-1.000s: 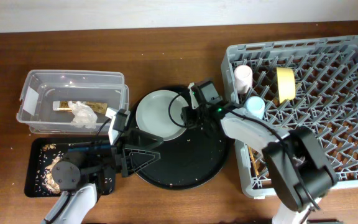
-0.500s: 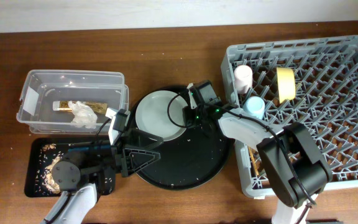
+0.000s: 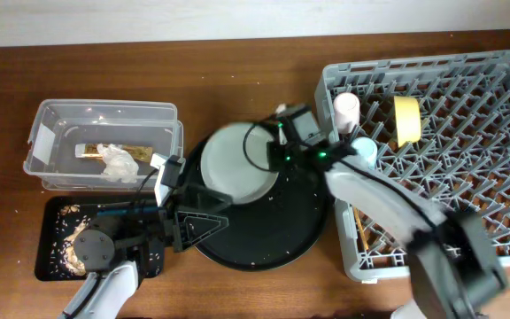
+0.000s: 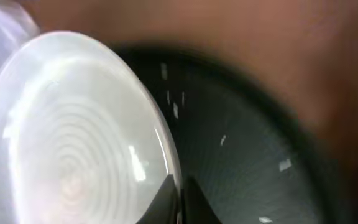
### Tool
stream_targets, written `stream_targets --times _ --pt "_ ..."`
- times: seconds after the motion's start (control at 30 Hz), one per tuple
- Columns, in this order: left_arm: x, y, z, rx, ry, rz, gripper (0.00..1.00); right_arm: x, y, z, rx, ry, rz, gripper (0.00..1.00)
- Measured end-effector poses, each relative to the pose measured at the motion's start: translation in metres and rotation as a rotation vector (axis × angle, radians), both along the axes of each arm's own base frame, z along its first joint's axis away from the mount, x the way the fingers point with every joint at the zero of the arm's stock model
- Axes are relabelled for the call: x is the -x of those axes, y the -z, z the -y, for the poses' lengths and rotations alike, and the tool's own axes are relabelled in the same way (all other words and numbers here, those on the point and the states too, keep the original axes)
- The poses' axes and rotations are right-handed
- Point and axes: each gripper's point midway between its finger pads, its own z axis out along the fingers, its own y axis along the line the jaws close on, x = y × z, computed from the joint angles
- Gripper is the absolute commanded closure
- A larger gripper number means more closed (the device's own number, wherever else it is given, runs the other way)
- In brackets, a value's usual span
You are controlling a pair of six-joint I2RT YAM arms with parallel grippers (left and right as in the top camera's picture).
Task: Sort waste into correct bins and load items into the dishwasher rack
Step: 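Lift the white plate with the right gripper and move it over the rack, then stand the white plate upright in the rack's right side and release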
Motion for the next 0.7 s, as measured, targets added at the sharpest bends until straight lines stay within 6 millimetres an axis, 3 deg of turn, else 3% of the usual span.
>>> stream_targets --times 0.07,0.1,0.13,0.2,0.27,0.33,0.47,0.6,0.7 --pt "0.000 0.000 0.000 0.000 0.000 0.000 0.01 0.008 -0.093 0.047 0.158 0.062 0.215 0.96" --pt "0.000 0.000 0.000 -0.001 0.001 0.000 0.01 0.017 -0.115 0.074 0.252 0.105 0.257 0.96" --pt "0.000 0.000 0.000 0.000 -0.001 -0.001 0.01 0.031 -0.146 0.119 0.382 0.170 0.318 0.96" --pt "0.000 0.000 0.000 0.000 -0.001 -0.001 0.01 0.048 -0.197 0.190 0.514 0.317 0.420 0.96" --pt "0.000 0.000 0.000 0.000 -0.001 -0.001 0.01 0.066 -0.224 0.242 0.640 0.399 0.456 0.96" --pt "0.000 0.000 0.000 0.000 -0.001 -0.001 0.01 0.079 -0.226 0.304 0.876 0.413 0.361 0.96" --pt "0.000 0.000 0.000 0.000 -0.001 -0.001 0.01 0.077 -0.199 0.374 1.023 0.489 0.165 0.96" --pt "0.000 0.000 0.000 0.000 0.000 -0.001 0.01 0.043 -0.154 0.410 1.178 0.462 0.002 0.96" --pt "0.000 0.000 0.000 0.000 -0.001 -0.001 0.01 0.027 -0.143 0.422 1.283 0.427 -0.052 0.96"
